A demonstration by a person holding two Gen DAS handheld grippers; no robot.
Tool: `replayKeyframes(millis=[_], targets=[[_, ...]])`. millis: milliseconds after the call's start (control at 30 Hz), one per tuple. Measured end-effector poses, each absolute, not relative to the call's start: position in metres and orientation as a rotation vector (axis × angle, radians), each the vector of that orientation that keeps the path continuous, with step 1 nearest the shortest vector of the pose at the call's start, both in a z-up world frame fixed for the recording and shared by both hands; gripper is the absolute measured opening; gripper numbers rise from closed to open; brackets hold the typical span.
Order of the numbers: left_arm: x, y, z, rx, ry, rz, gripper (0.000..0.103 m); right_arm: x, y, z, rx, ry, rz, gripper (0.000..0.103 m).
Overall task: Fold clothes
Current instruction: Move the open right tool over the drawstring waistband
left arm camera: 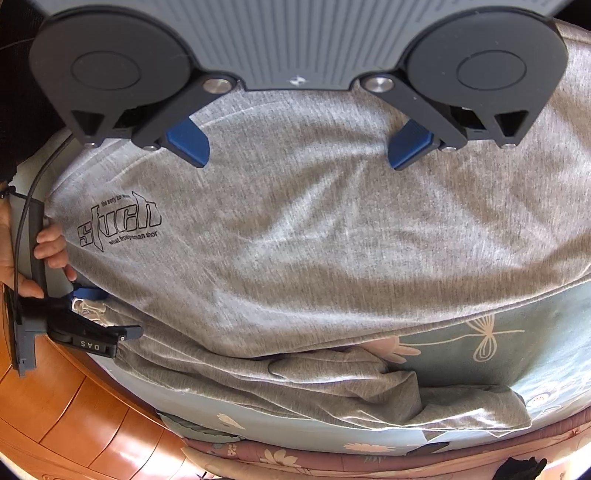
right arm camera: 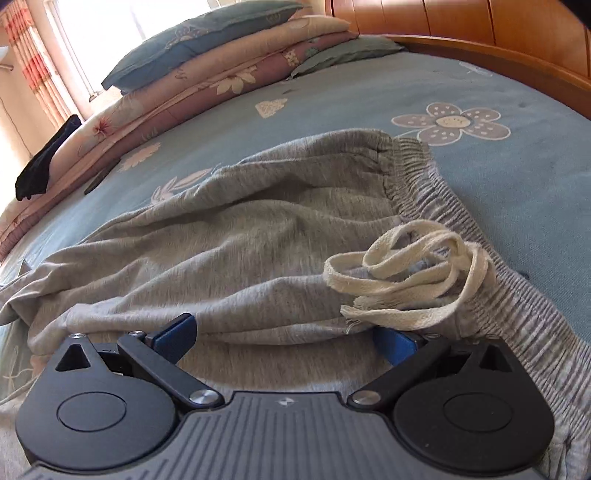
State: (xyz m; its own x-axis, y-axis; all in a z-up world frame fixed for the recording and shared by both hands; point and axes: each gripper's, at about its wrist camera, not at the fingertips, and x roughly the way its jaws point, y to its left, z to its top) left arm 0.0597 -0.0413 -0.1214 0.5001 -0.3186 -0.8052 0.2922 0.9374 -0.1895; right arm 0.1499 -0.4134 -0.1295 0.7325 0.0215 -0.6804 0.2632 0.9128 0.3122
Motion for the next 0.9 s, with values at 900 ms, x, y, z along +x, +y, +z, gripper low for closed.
replayKeyframes(millis=[900], targets=[[0.066, -0.071, -0.118, -0.043, 0.945, -0.331, 0.102, 0.1, -0.41, -0.125, 0.53, 0.783, -0.371, 0.103]])
